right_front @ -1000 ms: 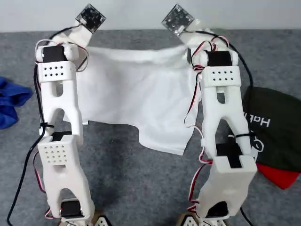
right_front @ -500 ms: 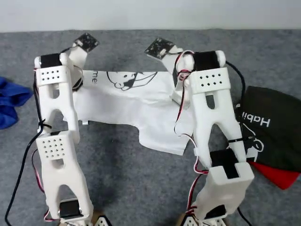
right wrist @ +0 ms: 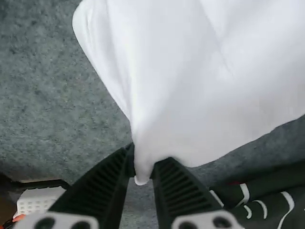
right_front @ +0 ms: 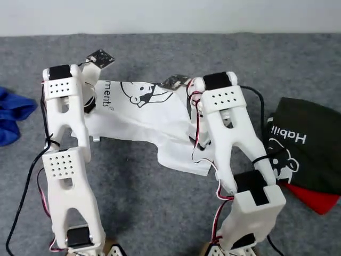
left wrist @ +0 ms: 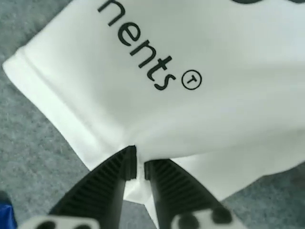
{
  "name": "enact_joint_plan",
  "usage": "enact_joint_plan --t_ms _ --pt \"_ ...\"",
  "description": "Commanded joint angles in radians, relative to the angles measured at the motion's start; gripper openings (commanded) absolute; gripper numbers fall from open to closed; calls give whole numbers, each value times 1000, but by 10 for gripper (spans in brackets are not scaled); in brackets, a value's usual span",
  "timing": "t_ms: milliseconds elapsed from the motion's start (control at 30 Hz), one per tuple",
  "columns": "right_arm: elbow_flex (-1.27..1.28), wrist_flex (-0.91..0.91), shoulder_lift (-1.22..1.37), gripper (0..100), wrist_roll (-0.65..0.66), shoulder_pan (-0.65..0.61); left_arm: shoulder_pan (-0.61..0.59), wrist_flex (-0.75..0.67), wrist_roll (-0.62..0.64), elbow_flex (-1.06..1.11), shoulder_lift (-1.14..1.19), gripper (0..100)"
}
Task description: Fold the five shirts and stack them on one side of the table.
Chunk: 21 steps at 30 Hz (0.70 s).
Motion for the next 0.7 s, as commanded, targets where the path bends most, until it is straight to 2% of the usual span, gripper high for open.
enact_joint_plan --t_ms 0,200,433,567,667 --pt "26 42 -108 10 -12 -7 -8 43 -12 -27 -21 6" --pt "167 41 -245 10 -8 -42 -8 74 -12 -25 -43 6" --pt "181 36 -286 17 -8 -42 -2 75 -12 -22 -100 16" --pt "187 35 -266 119 -15 -41 -25 75 -8 -25 -123 100" --pt "186 36 -271 164 -51 -41 -43 77 -8 -18 -169 125"
